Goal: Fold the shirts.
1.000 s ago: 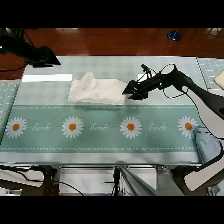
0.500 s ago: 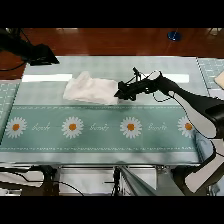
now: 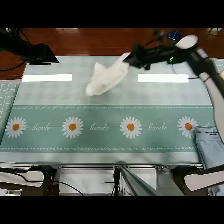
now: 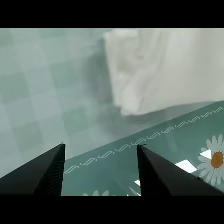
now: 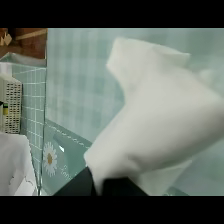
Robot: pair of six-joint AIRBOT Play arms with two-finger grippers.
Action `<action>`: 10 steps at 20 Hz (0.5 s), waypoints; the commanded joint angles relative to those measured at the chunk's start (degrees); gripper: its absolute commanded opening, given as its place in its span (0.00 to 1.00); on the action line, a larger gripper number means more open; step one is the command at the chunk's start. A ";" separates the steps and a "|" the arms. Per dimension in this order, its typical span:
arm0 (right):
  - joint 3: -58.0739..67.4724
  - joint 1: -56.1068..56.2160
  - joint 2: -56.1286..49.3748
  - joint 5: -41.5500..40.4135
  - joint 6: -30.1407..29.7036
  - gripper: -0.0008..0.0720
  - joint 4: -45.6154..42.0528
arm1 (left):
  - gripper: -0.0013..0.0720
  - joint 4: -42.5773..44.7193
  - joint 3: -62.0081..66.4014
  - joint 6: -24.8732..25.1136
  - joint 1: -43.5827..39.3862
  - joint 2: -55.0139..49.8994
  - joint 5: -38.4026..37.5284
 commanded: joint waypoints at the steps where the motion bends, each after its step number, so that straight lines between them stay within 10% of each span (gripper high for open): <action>1: 14.84 -6.69 4.76 14.45 10.19 0.03 -10.75 | 0.77 -0.04 0.02 -0.11 0.00 0.04 0.04; 10: 21.49 -30.67 14.03 30.23 17.31 0.03 -8.98 | 0.77 -2.56 0.02 -0.24 0.02 0.04 -0.55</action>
